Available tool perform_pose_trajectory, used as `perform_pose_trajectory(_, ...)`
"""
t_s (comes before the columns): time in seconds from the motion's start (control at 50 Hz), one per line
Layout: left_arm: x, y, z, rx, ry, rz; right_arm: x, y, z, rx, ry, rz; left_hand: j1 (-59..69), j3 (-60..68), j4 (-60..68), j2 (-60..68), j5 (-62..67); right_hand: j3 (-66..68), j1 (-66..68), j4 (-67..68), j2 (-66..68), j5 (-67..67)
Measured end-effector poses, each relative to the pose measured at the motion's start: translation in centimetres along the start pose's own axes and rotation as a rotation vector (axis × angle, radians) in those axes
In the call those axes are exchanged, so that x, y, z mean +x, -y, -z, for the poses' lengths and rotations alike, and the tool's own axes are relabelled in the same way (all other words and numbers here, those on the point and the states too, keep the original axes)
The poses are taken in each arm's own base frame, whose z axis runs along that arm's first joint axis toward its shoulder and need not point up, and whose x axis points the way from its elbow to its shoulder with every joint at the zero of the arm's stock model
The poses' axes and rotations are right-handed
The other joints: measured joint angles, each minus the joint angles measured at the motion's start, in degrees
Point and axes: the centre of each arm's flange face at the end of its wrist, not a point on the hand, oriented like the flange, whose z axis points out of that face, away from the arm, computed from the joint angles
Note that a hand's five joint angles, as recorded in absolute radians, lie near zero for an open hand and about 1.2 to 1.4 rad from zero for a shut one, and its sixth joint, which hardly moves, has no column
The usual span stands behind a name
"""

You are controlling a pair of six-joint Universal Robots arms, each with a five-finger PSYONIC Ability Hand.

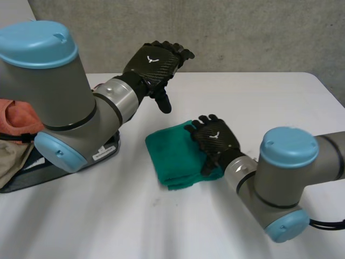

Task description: Fold the laundry.

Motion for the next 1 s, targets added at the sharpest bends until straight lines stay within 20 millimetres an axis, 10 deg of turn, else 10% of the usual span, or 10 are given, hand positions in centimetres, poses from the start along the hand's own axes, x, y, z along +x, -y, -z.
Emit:
perform_pose_trajectory(0.26,-0.6,0.8,0.6,0.01,0.008,0.016,3.4,-2.8,0.0,-0.123,-0.051,-0.421,0.0,0.0,0.0,0.0,0.0,0.0,0.0,0.0,0.0,0.0)
perform_pose_trajectory(0.5,-0.6,0.7,0.6,0.008,0.0,0.027,3.3,-5.7,-1.8,-0.146,-0.017,-0.442,0.0,0.0,0.0,0.0,0.0,0.2,0.0,0.2,0.2,0.0)
perform_pose_trajectory(0.62,-0.7,0.4,0.6,0.003,-0.001,0.028,3.4,-5.9,-2.8,-0.132,-0.019,-0.442,0.0,0.0,0.0,0.0,0.0,45.0,35.2,44.1,43.5,39.9)
perform_pose_trajectory(0.74,-1.1,0.3,0.6,0.002,0.006,0.03,4.7,-5.4,-4.1,-0.087,-0.065,-0.451,0.0,0.0,0.0,0.0,0.0,55.7,38.8,56.5,48.6,51.1)
perform_pose_trajectory(1.0,-1.9,0.5,0.7,0.011,0.022,0.055,18.1,-6.3,-9.0,0.091,-0.393,-0.463,0.0,0.0,0.0,0.0,0.0,55.9,38.8,56.5,48.6,52.0)
